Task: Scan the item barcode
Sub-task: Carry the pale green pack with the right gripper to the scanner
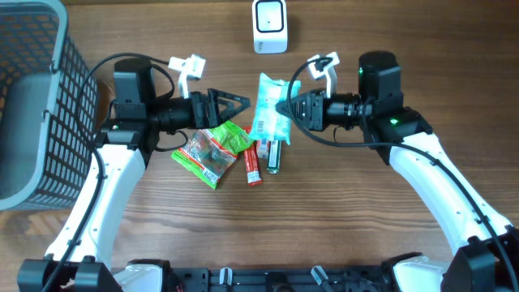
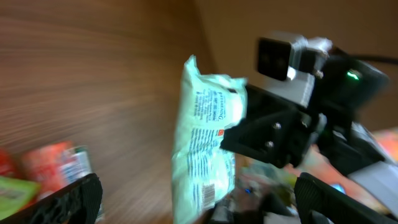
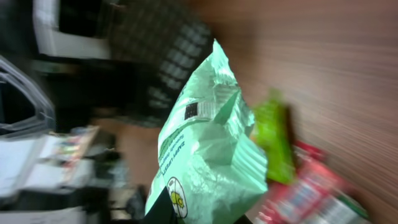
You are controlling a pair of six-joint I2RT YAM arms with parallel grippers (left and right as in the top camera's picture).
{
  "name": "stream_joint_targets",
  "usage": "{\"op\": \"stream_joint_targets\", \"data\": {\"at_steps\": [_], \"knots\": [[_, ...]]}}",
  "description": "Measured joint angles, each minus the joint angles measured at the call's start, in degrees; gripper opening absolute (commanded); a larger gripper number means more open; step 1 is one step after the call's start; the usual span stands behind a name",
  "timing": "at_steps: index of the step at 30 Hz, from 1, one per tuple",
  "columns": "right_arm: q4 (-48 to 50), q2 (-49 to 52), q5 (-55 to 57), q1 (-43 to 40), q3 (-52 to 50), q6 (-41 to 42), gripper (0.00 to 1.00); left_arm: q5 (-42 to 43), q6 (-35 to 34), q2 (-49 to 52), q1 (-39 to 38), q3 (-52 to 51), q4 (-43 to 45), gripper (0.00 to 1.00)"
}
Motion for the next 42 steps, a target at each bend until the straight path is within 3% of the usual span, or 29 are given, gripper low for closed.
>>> {"op": "stream_joint_targets", "data": {"at_steps": [5,6,7,13,20,25,31,35,42], "knots": [[-9.2,0.0,8.1,0.0,2.0,-7.6,0.04,-14.8,4.9,0.0,0.2,0.1,-6.9,1.00],[-16.7,0.0,9.2,0.0,8.3,-11.7,0.04,-18.2,5.5,0.0,0.2,0.1,-7.1,1.00],[-16.8,0.0,9.4,0.0,9.6,-12.4,0.04,-25.4,6.6,0.0,0.2,0.1,-7.1,1.00],[-37.7,0.4,20.6,0.0,29.2,-19.8,0.04,-45.6,7.5,0.0,0.3,0.1,-7.1,1.00],[-46.5,1.8,30.6,0.0,52.2,-23.1,0.04,-52.7,7.5,0.0,0.3,0.1,-7.8,1.00],[-47.6,7.1,36.4,1.9,64.1,-24.9,0.05,-53.4,7.7,0.0,0.3,0.1,-7.8,1.00],[-46.0,17.6,54.5,12.7,66.0,-34.1,0.04,-53.7,7.7,0.0,0.3,0.1,-7.8,1.00],[-39.1,27.6,68.1,17.6,66.0,-40.4,0.04,-53.7,7.7,0.0,0.3,0.1,-7.8,1.00],[-21.8,41.1,85.8,18.5,66.0,-45.2,0.04,-53.9,7.9,0.0,0.3,0.1,-7.8,1.00]]}}
